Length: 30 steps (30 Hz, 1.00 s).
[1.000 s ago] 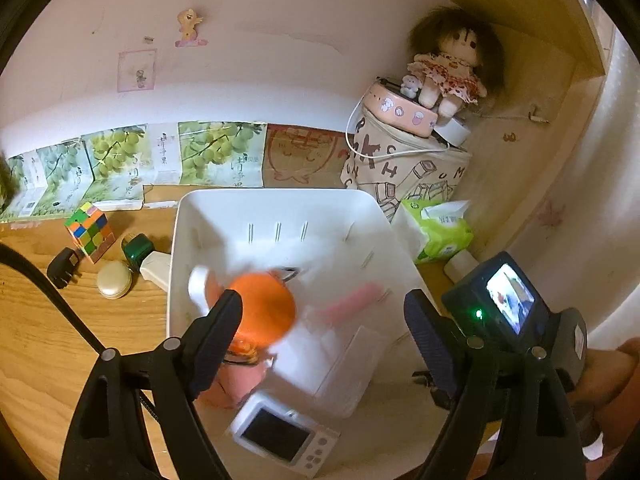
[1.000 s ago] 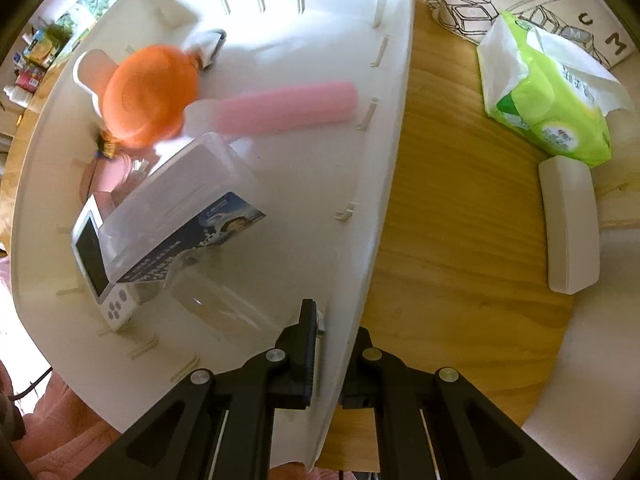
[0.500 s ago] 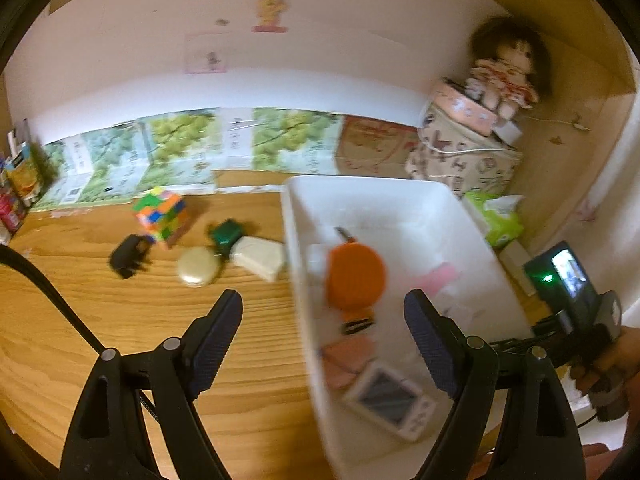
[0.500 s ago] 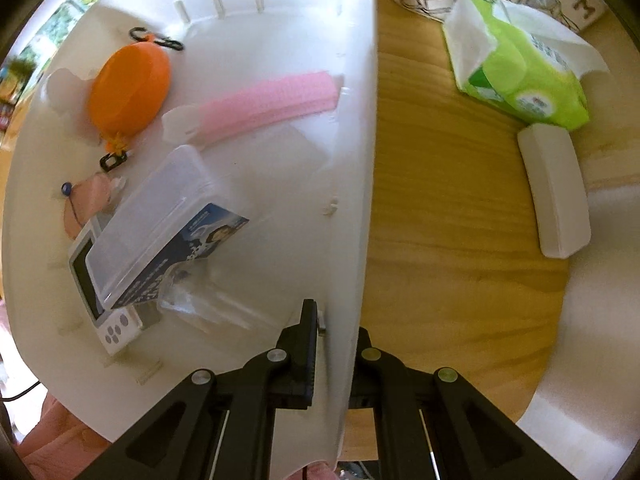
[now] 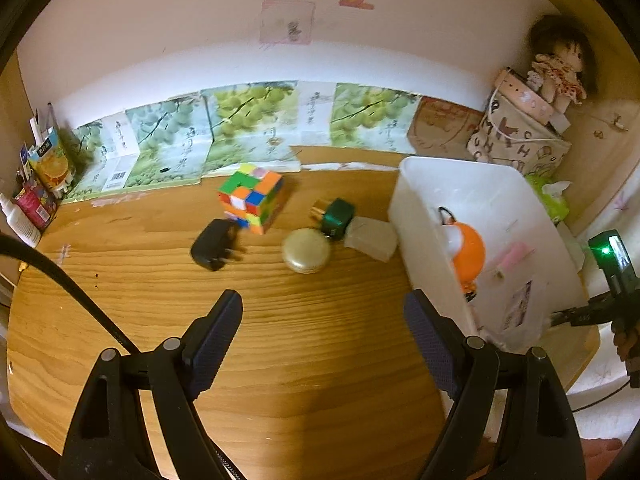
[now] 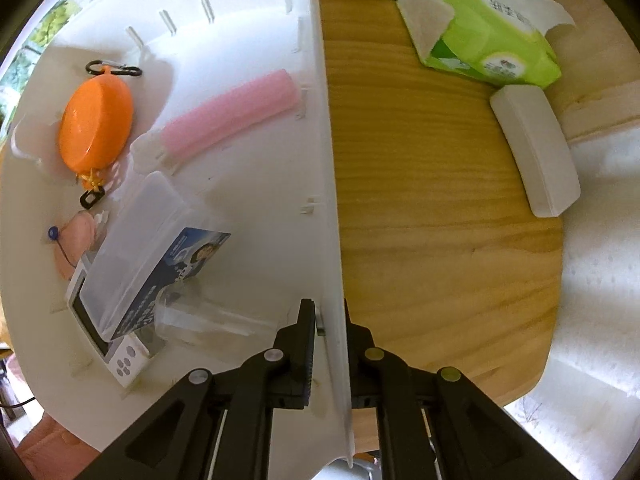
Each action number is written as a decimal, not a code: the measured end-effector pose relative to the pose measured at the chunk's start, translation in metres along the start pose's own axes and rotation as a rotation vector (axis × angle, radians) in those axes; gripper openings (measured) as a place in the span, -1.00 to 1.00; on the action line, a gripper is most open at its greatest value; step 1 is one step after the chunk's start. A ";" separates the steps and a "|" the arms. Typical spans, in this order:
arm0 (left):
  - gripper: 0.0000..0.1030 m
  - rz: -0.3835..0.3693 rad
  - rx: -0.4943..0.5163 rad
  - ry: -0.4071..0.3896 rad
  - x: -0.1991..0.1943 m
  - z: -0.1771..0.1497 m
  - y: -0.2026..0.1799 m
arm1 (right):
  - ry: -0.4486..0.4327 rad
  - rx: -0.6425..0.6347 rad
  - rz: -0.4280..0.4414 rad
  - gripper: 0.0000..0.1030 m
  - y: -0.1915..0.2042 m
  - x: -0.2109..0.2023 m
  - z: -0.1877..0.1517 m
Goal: Organize rigid objects
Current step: 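Move the left gripper to the black plug adapter and grasp it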
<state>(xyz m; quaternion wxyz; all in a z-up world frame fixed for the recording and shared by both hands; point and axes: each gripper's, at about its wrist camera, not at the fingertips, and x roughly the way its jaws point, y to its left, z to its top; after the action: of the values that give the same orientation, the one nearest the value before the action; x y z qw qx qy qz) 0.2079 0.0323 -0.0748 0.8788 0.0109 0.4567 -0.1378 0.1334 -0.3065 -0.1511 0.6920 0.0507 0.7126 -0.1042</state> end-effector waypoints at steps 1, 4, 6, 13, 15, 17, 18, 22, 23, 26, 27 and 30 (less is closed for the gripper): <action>0.66 -0.002 0.001 0.010 0.002 0.001 0.005 | 0.001 0.011 -0.002 -0.81 0.001 0.000 0.000; 0.66 -0.021 -0.008 0.052 0.010 0.005 0.023 | 0.008 0.039 -0.005 -0.80 -0.010 -0.006 0.002; 0.66 -0.026 -0.018 0.076 0.016 0.009 0.037 | 0.010 0.049 -0.009 -0.80 -0.010 -0.006 0.003; 0.66 -0.059 -0.042 0.165 0.045 0.023 0.077 | 0.010 0.102 -0.013 -0.77 -0.017 -0.005 0.001; 0.66 -0.065 -0.049 0.190 0.055 0.027 0.088 | 0.011 0.116 -0.023 -0.76 -0.015 -0.004 0.003; 0.66 -0.073 -0.045 0.220 0.066 0.030 0.096 | 0.010 0.125 -0.032 -0.74 -0.029 -0.002 0.003; 0.66 -0.073 -0.036 0.235 0.072 0.032 0.100 | 0.010 0.133 -0.038 -0.73 -0.029 -0.003 0.002; 0.66 -0.050 -0.012 0.285 0.093 0.036 0.108 | 0.009 0.160 -0.056 -0.71 -0.030 -0.005 0.007; 0.66 -0.041 -0.005 0.299 0.100 0.037 0.109 | 0.010 0.164 -0.061 -0.70 -0.030 -0.005 0.009; 0.66 -0.044 0.007 0.338 0.117 0.036 0.113 | 0.011 0.172 -0.072 -0.69 -0.030 0.008 0.005; 0.66 -0.042 0.011 0.348 0.122 0.035 0.113 | 0.012 0.175 -0.077 -0.68 -0.029 0.008 0.006; 0.66 -0.041 0.029 0.367 0.134 0.034 0.114 | 0.013 0.185 -0.090 -0.67 -0.025 0.006 0.007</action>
<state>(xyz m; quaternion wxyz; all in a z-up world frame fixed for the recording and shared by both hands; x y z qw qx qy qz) 0.3366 0.1056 -0.1754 0.7775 0.0390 0.6075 -0.1579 0.1348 -0.3329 -0.1555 0.6744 0.0829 0.7058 -0.2002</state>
